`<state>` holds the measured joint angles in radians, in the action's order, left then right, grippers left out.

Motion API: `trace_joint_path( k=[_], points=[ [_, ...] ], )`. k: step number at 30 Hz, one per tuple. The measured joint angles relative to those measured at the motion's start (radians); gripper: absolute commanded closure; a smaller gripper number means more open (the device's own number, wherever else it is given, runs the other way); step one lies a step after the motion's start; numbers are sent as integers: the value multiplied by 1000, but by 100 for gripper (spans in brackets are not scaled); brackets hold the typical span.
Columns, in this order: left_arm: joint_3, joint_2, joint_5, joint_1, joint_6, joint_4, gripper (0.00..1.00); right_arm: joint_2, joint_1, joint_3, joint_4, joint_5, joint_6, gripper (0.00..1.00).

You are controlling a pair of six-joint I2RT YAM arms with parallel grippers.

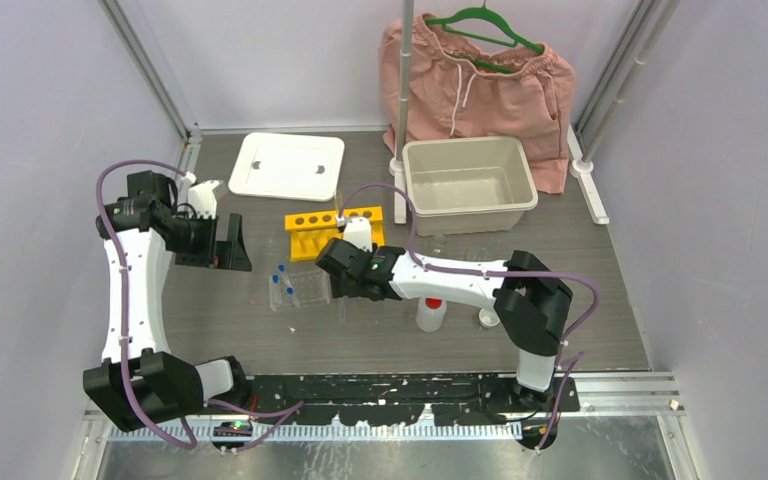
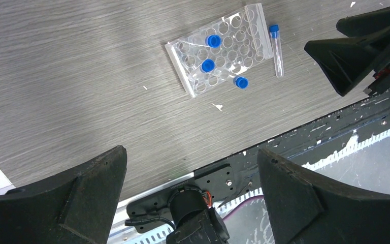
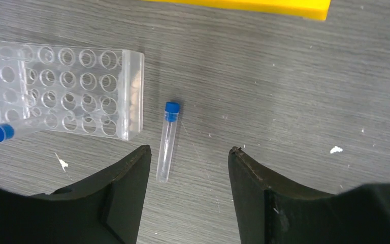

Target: Organize the chemistry lab equipment

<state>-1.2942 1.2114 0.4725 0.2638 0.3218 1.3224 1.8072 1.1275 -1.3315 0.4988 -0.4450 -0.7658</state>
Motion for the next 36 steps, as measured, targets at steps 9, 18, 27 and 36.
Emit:
trace_joint_path(
  k=[9,18,27,36],
  points=[
    [0,-1,0,0,1,19,0,74,-23,6,26,65,-58,44],
    [0,-3,-1,0,1,23,0,171,-24,-32,26,91,-57,44],
    [0,-6,-1,0,3,23,0,175,-26,-66,45,88,-58,47],
    [0,-6,-1,0,4,23,0,163,-30,-96,65,118,-95,48]
  ],
)
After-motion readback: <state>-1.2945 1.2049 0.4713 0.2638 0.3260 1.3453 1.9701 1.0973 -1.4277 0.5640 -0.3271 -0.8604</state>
